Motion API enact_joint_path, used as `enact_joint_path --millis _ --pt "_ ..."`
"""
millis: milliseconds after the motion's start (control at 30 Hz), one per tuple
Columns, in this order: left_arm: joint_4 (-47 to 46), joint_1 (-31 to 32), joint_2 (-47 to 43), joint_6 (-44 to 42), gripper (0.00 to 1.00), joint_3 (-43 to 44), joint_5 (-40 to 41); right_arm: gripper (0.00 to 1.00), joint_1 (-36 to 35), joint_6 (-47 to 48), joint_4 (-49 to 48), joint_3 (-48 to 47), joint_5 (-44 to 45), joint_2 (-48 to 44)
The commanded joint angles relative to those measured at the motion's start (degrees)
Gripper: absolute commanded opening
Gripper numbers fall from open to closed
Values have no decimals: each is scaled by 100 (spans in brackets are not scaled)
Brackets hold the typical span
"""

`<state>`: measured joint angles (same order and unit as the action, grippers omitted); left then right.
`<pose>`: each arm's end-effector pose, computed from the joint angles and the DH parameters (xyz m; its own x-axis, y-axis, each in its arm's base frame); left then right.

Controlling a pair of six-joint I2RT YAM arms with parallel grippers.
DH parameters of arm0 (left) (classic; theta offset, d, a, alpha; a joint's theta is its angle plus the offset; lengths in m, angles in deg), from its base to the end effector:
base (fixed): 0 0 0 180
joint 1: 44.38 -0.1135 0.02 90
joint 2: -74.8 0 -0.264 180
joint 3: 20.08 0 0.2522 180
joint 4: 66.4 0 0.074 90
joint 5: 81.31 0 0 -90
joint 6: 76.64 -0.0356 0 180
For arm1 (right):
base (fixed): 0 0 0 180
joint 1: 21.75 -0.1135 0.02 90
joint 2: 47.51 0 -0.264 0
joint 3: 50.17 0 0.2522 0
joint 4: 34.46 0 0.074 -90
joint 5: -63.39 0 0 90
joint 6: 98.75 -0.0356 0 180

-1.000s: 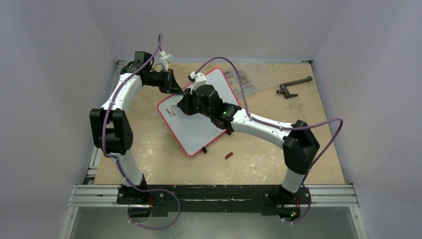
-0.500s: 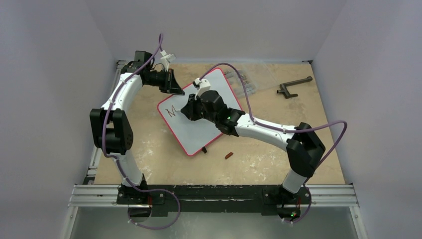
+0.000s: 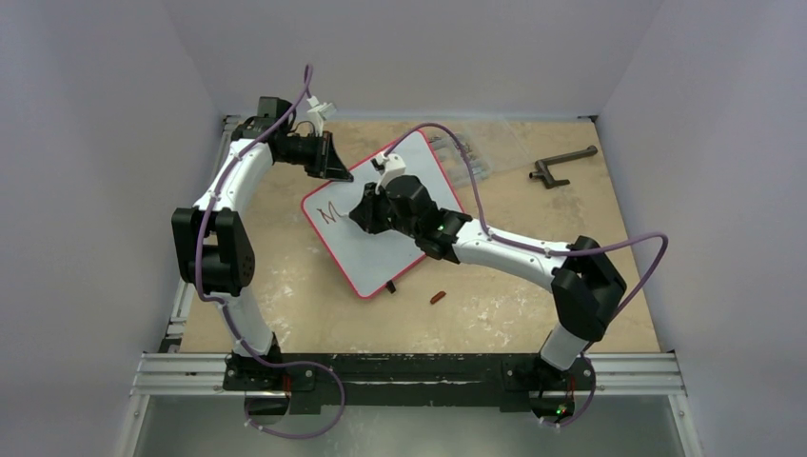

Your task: Write a sentence on the whiteboard

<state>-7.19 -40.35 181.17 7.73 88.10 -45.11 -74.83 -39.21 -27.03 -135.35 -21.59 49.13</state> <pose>0.3947 -0.0566 0.2947 -0.7897 0.1137 -0.6029 0.5553 0.5501 -0.6237 0.2435 0.3189 0.2902 -0.5462 0.1138 -0.8299 -0.5450 0.7041 0.4552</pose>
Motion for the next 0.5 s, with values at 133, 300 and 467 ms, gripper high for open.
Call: enact_joint_path --millis 133,300,467 --pt "210 194 -147 -359 0 110 590 0 58 68 383 105 233 -283" --pt "235 195 -162 -370 0 100 592 0 56 141 357 -101 8 -463" --pt "257 204 -168 -402 0 103 590 0 61 129 189 -229 -153 -574"
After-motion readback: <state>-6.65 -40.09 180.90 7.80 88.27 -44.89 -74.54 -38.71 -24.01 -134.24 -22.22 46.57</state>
